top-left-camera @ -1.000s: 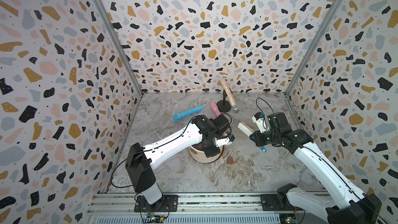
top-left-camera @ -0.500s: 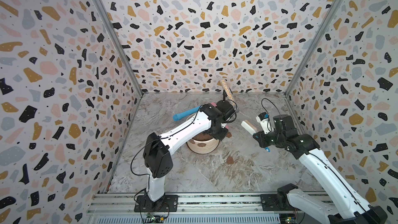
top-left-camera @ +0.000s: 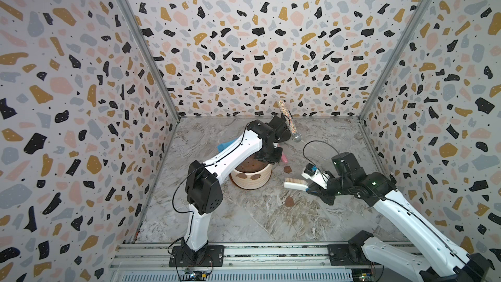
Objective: Scrub the dried mud off the ceramic pot
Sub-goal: Rotate the pot on the tray, then brush off the soil from the pot.
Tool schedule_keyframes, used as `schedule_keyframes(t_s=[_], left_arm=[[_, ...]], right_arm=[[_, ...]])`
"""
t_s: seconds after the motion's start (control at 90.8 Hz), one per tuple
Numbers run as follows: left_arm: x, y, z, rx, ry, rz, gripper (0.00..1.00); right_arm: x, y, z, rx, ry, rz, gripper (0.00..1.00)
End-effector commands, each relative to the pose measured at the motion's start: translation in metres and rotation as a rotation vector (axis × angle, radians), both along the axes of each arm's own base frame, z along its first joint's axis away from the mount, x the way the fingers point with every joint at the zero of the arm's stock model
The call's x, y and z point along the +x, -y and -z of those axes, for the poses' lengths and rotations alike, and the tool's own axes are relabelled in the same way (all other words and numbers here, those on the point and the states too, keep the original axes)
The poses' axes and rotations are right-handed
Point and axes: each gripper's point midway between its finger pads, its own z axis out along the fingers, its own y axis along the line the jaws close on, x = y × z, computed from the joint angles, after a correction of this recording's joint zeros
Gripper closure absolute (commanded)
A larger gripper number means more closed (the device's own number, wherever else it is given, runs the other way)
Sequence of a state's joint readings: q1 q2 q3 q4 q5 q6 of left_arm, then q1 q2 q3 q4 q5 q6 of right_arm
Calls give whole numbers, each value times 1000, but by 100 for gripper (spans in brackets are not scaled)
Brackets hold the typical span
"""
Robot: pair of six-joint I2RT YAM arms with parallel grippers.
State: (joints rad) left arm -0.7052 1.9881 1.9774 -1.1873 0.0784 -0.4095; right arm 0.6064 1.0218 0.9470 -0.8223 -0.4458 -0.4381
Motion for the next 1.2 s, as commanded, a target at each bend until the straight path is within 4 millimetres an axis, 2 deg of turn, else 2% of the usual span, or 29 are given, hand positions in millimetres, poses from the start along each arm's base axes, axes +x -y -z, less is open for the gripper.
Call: schedule_keyframes(t_s=[0.0, 0.055, 0.121, 0.187, 0.286, 0.33, 0.363, 0.496, 0.551, 0.738, 0.914, 1.013, 1.189], left_arm=[[14, -18, -40, -66, 96, 2, 72], [19, -37, -53, -76, 121, -10, 65], [24, -65, -64, -109, 127, -49, 63], [28, -98, -71, -118, 145, -108, 58], [27, -142, -79, -105, 178, -161, 54], [23, -159, -79, -93, 187, -176, 54], [21, -170, -78, -88, 193, -191, 46], [11, -206, -77, -103, 241, -267, 35], [8, -214, -77, -102, 256, -275, 32], [6, -236, -71, -45, 272, -293, 31], [5, -239, -64, -43, 264, -296, 31], [4, -240, -56, -31, 255, -287, 31], [4, -239, -50, -29, 240, -275, 31]], right_arm=[[-3, -25, -1, 3, 33, -133, 100], [2, -47, -7, 51, 42, -164, 100], [9, -67, -15, 114, 37, -158, 100], [22, -96, -32, 220, 2, -130, 100], [33, -126, -52, 358, -68, -105, 100], [38, -133, -55, 385, -84, -93, 100], [40, -135, -55, 390, -89, -86, 100], [52, -138, -44, 335, -112, -48, 100], [54, -137, -36, 294, -137, -33, 100], [49, -126, -12, 215, -175, -8, 100], [41, -113, 14, 146, -199, -3, 100], [43, -104, 28, 111, -217, 22, 100], [36, -86, 30, 96, -222, 51, 100]])
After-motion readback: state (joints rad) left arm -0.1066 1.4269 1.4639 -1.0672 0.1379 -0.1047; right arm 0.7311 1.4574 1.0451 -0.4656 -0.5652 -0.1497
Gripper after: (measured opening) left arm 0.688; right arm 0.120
